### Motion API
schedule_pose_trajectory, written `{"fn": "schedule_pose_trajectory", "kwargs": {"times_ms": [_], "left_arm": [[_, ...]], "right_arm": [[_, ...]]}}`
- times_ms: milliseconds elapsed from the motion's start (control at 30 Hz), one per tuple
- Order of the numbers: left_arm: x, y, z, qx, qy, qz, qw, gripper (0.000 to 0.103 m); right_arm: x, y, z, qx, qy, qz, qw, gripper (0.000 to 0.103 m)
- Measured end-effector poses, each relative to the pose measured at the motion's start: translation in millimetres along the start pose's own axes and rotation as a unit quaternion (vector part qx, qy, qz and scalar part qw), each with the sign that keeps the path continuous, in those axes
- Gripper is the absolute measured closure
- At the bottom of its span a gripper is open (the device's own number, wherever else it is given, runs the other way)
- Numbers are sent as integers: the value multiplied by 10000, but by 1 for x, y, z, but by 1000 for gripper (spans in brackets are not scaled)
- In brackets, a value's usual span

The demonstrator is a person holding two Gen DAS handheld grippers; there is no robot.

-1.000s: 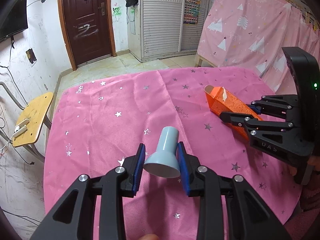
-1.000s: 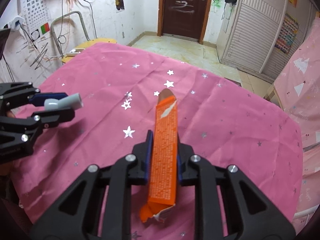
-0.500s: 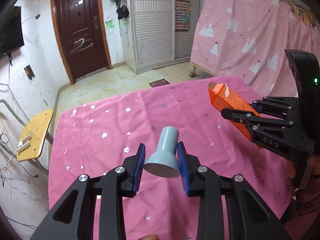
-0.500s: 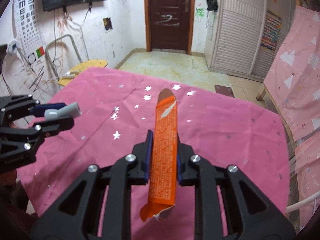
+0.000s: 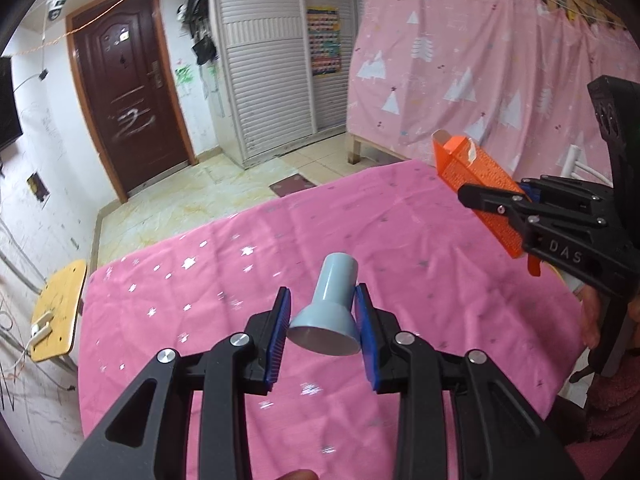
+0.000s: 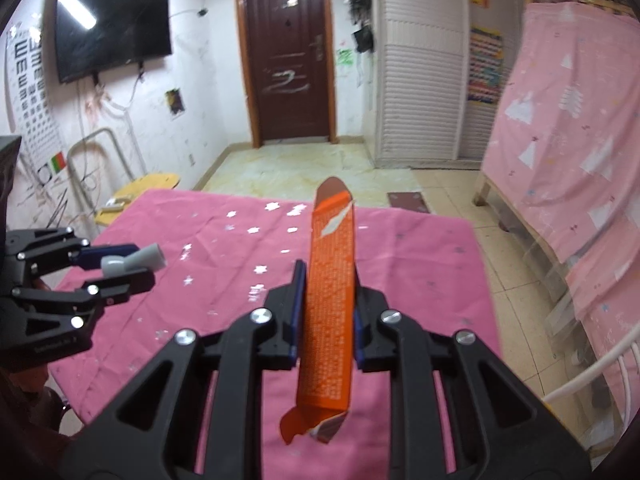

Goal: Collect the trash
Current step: 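Carry the blue cap and orange wrapper to the yellow bin and open both tools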

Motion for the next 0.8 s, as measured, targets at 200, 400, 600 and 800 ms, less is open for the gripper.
{"fn": "schedule_pose_trajectory", "kwargs": {"times_ms": [200,400,600,800], "left_arm": [[-20,5,-48,303,-242,-141,9991,78],[-38,6,-102,710,-486,-186,9961,78],[-52,-1,-157,1223,-634,-56,9904,78],[-63,-12,-210,1785,-792,127,9807,78]], "right_arm": [[16,42,-45,425,-359,-287,9980,85],[42,81,-92,920,-728,-422,9922,85],[75,101,-140,1308,-1118,-327,9845,84],[107,96,-179,1469,-1518,-29,9774,84]]}}
Point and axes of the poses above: each gripper's, at about its wrist camera, not at the fingertips, and y roughly against the way its jaws point, z to its left, x to its underside, the point moved 2 cm from there along -y, roughly the way its jaws point, and after that the axes turned 9 degrees about -x, right-handed, at the moved point
